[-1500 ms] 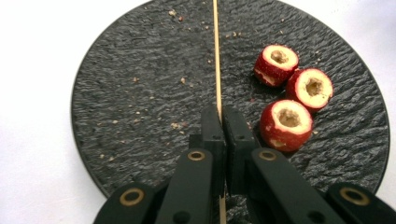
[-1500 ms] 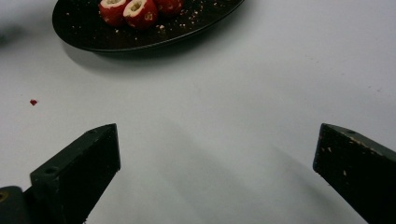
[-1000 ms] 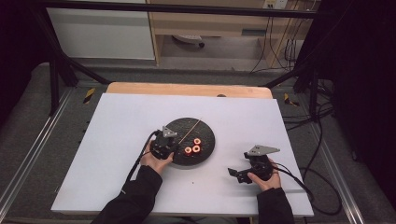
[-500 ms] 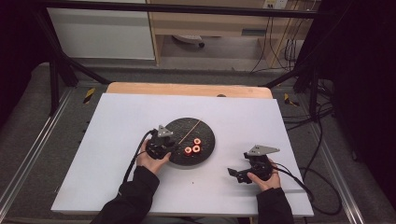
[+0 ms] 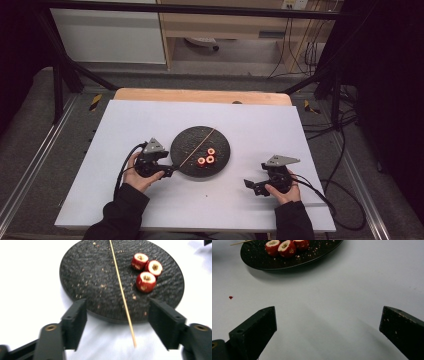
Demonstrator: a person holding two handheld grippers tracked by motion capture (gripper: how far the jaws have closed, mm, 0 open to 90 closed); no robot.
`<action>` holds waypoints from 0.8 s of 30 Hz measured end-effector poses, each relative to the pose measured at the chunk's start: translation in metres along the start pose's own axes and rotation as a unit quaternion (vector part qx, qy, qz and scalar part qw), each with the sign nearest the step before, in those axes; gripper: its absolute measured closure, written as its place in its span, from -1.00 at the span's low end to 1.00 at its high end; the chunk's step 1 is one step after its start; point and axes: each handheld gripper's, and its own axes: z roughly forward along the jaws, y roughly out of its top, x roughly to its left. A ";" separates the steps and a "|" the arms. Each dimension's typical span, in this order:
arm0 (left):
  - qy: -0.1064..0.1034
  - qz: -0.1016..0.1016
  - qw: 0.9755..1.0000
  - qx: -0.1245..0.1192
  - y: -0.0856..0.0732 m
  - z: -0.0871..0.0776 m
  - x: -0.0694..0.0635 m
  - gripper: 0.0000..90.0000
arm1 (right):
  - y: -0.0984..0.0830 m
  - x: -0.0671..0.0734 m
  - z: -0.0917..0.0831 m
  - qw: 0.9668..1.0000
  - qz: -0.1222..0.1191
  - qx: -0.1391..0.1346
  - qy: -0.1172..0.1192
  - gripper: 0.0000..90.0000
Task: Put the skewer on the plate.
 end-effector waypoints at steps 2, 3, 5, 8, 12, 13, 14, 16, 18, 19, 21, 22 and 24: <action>0.000 0.003 1.000 -0.004 -0.007 -0.005 0.002 -0.45 | 0.000 0.000 0.000 1.000 0.000 0.000 0.000 -0.96; 0.003 0.004 1.000 -0.006 -0.011 -0.008 0.003 -0.49 | 0.000 0.000 0.000 1.000 0.000 0.000 0.000 -0.96; 0.010 0.007 1.000 -0.010 -0.018 -0.013 0.005 -0.58 | 0.000 0.000 0.000 1.000 0.000 0.001 0.000 -0.96; 0.016 0.009 1.000 -0.013 -0.029 -0.020 0.008 -0.74 | 0.000 0.000 0.001 1.000 -0.001 0.002 -0.002 -0.96; 0.023 0.005 1.000 -0.015 -0.043 -0.030 0.012 -0.86 | 0.000 0.000 0.001 1.000 -0.001 0.002 -0.002 -0.97; 0.027 0.004 0.999 -0.017 -0.048 -0.032 0.014 -0.88 | 0.000 0.000 0.001 1.000 0.001 0.003 -0.002 -0.97; 0.030 0.004 0.999 -0.017 -0.051 -0.034 0.016 -0.89 | 0.000 0.000 0.001 1.000 0.000 0.004 -0.002 -0.97; 0.035 0.000 0.999 -0.020 -0.057 -0.038 0.019 -0.91 | -0.001 0.000 0.001 1.000 0.000 0.007 -0.002 -0.97; 0.040 -0.001 0.999 -0.023 -0.062 -0.042 0.021 -0.91 | -0.001 0.000 0.001 1.000 0.001 0.008 -0.002 -0.97; 0.042 0.000 0.999 -0.022 -0.064 -0.043 0.022 -0.91 | -0.001 0.001 0.001 1.000 0.001 0.008 -0.002 -0.97; 0.045 0.002 0.999 -0.023 -0.069 -0.045 0.023 -0.91 | -0.001 0.001 0.001 1.000 0.002 0.009 -0.002 -0.97; 0.046 0.001 0.999 -0.023 -0.071 -0.046 0.023 -0.91 | -0.001 0.001 0.001 1.000 0.002 0.009 -0.002 -0.97; 0.045 -0.001 0.999 -0.023 -0.074 -0.046 0.024 -0.91 | -0.001 0.001 0.001 1.000 0.001 0.010 -0.001 -0.97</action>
